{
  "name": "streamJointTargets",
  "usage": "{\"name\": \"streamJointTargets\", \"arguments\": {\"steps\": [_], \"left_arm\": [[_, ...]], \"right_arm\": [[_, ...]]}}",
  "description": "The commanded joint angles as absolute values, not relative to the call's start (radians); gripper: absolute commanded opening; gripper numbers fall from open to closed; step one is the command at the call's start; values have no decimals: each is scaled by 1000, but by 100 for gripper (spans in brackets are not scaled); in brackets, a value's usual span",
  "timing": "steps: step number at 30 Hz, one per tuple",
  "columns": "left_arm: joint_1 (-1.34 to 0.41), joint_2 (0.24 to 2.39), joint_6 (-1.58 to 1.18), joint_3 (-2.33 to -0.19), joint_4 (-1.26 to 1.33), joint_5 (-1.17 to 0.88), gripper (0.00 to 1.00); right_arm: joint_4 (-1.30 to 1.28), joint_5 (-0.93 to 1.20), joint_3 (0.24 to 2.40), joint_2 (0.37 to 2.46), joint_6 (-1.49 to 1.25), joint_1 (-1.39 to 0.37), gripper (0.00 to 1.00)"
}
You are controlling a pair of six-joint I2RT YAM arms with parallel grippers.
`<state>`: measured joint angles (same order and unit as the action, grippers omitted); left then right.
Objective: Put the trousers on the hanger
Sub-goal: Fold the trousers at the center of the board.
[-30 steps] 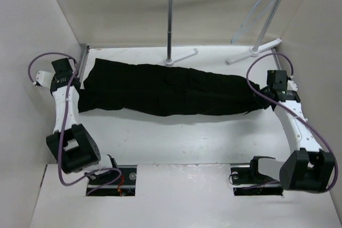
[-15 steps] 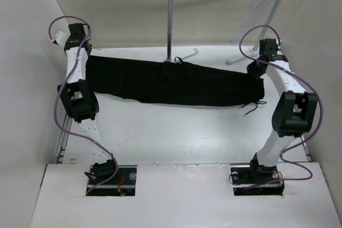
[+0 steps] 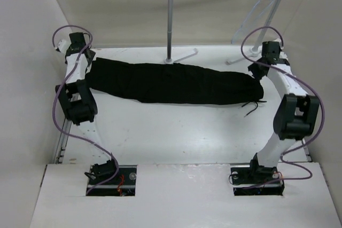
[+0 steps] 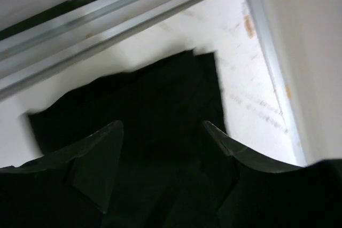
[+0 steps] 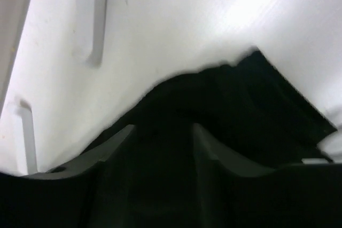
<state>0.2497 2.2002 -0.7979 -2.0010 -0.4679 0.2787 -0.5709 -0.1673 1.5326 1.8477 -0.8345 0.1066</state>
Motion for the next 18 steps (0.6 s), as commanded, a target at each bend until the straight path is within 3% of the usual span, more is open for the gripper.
{"name": "streamJointTargets", "arguments": {"steps": [1, 2, 3, 6, 9, 13, 18], "left_arm": [[306, 1921, -833, -1675, -375, 229, 58], [323, 1855, -863, -1541, -327, 198, 58], [337, 1791, -897, -1422, -274, 168, 59], [398, 1665, -959, -1162, -106, 50, 60], [461, 1632, -1041, -1022, 59, -82, 62], [489, 1663, -1103, -943, 244, -185, 63], [476, 1732, -1100, -945, 377, -225, 63]], "right_arm": [[-448, -158, 1338, 1614, -870, 59, 32], [-424, -144, 1272, 1562, -886, 44, 18], [-401, -121, 1215, 1518, -894, 29, 11], [-344, -71, 1073, 1405, -897, -19, 10], [-333, -32, 985, 1352, -891, -48, 21], [-281, 15, 878, 1309, -897, -54, 45], [-241, 74, 818, 1289, -897, -5, 58]]}}
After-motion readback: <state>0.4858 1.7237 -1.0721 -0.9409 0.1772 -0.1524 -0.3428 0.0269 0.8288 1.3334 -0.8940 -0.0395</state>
